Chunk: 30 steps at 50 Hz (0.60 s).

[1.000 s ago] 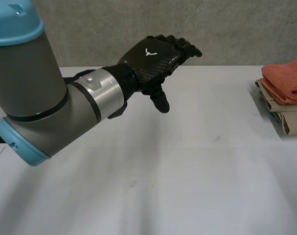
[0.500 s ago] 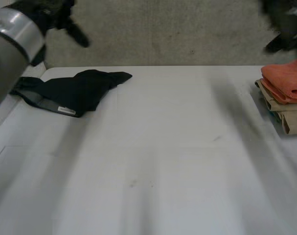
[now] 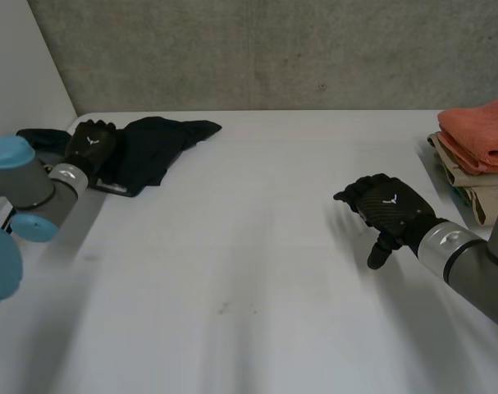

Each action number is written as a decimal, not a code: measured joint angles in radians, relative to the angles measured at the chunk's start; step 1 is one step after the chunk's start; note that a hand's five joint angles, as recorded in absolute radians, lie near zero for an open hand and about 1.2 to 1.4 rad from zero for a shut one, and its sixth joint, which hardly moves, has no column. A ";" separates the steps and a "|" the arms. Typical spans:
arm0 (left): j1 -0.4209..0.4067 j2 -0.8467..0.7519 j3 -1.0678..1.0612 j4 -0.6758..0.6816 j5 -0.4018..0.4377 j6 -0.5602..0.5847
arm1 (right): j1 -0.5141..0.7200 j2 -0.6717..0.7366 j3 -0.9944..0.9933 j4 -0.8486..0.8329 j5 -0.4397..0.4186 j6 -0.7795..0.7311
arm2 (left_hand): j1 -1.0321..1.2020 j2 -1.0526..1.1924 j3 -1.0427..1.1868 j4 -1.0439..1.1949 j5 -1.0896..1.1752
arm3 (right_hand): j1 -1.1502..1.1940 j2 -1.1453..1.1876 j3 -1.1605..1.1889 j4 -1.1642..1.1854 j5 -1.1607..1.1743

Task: Fold the laundry.

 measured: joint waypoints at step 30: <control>-0.161 0.439 -0.374 0.154 -0.119 -0.153 | -0.006 -0.022 0.044 -0.058 0.060 0.016 | 0.761 0.844 0.831 0.841 0.784 | 0.000 0.000 0.000 0.000 0.000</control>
